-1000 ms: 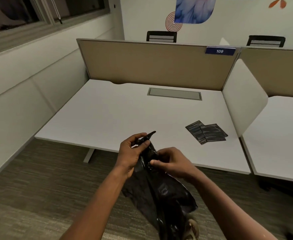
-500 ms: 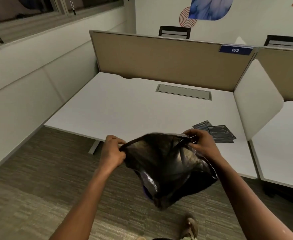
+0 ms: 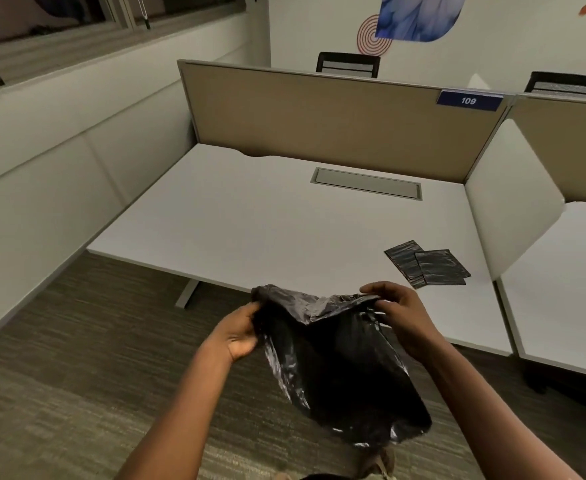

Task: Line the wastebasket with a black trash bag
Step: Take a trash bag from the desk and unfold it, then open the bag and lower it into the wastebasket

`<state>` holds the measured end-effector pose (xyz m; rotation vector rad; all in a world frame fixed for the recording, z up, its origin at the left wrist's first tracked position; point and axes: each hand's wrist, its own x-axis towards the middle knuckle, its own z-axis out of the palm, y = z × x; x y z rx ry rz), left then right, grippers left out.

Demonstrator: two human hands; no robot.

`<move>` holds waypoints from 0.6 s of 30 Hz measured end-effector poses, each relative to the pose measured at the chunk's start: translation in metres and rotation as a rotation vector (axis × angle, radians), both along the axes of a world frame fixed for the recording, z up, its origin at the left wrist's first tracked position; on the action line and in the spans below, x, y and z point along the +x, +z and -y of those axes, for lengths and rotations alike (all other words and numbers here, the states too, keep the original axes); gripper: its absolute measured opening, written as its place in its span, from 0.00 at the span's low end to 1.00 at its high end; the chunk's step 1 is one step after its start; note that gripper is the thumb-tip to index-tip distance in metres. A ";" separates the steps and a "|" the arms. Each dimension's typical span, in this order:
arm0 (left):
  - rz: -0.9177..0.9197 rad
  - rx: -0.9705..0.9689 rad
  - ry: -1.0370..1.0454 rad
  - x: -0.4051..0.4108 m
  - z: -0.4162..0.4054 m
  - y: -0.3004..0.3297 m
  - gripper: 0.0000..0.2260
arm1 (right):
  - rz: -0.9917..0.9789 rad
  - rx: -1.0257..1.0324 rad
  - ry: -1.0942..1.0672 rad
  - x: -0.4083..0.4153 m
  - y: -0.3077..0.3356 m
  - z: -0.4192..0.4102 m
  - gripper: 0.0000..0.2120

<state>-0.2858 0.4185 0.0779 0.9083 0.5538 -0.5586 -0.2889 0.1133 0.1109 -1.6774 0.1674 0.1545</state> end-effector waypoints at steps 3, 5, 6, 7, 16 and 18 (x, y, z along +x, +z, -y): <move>-0.033 -0.018 0.091 0.002 0.014 0.011 0.07 | -0.168 0.094 -0.125 0.005 0.002 -0.008 0.18; -0.051 0.047 0.155 0.001 0.019 0.019 0.09 | -0.219 0.184 -0.236 0.009 0.009 -0.013 0.17; -0.008 0.122 0.176 0.001 0.020 0.022 0.10 | -0.191 0.205 -0.303 0.010 0.012 -0.015 0.16; 0.073 0.236 0.188 0.003 0.021 0.024 0.11 | -0.121 0.196 -0.365 0.009 0.015 -0.016 0.16; 0.256 1.263 -0.029 -0.014 0.009 -0.013 0.18 | 0.126 -0.548 -0.268 -0.020 -0.031 -0.038 0.09; 0.323 1.265 0.036 -0.018 0.003 -0.012 0.18 | 0.222 -0.521 -0.299 -0.020 -0.033 -0.032 0.08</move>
